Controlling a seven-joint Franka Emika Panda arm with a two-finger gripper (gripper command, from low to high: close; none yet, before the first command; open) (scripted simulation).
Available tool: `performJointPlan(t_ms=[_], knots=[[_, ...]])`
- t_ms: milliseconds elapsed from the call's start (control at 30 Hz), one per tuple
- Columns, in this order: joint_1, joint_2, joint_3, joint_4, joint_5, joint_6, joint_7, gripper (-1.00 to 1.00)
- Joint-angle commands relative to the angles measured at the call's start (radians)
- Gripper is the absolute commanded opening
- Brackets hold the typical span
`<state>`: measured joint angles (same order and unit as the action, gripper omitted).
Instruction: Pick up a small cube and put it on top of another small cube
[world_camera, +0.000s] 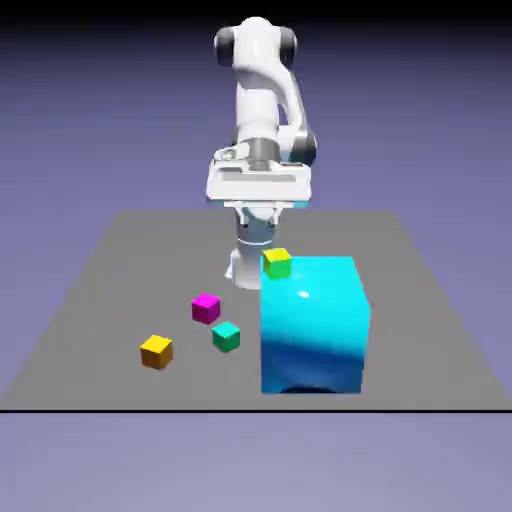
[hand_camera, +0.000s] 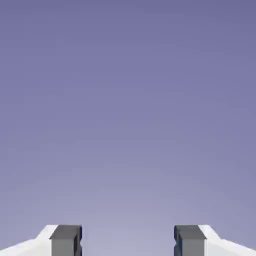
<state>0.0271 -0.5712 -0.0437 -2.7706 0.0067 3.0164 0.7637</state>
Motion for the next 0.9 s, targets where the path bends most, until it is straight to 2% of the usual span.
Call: performJointPlan(t_ms=[0,867], knots=[[0.015,0.021,-0.036,0.030,-0.031,-0.006,0.031,0.00],[0.292,0.722,-0.567,0.411,-1.161,0.106,0.689,0.00]])
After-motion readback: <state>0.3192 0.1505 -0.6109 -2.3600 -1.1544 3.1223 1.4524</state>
